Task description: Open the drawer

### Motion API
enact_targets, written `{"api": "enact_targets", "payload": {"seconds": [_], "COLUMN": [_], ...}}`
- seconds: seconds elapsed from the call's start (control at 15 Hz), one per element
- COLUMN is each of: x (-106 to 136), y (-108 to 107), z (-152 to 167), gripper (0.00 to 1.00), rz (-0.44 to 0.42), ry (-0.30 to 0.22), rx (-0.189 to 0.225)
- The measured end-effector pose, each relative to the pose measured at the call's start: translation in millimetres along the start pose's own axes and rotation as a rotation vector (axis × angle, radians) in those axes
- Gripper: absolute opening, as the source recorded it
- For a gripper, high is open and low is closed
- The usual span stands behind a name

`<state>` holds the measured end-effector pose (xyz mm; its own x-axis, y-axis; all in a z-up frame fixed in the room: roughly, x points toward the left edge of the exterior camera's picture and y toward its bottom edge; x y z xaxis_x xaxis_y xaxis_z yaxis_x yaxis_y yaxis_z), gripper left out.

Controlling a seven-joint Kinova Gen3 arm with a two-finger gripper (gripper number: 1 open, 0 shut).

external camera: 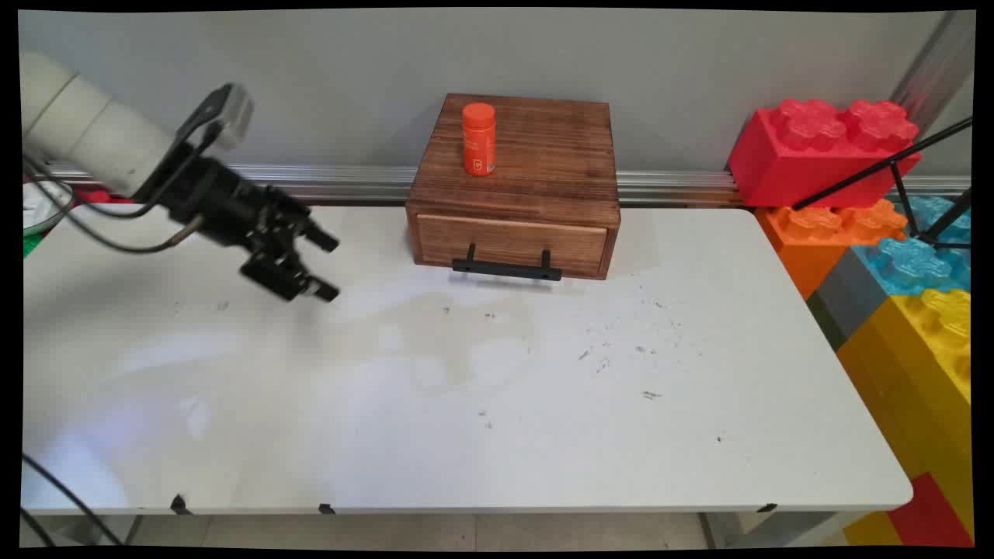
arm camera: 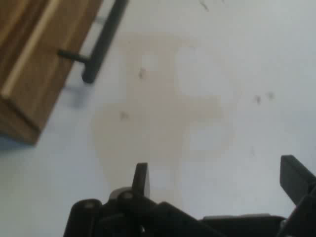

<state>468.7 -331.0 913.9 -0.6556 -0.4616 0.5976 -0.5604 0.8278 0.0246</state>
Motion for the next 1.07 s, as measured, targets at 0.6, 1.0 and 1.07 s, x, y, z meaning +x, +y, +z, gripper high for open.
{"api": "enact_targets", "payload": {"seconds": [0.6,1.0,1.07], "x": [89,117,120], "y": [-15,-33,-36], "z": [67,144,158], "gripper": [1.00,1.00,1.00], "rz": [0.092,0.200,0.218], "ry": [-0.011,-0.074,-0.087], "rx": [0.045,0.042,0.039]}}
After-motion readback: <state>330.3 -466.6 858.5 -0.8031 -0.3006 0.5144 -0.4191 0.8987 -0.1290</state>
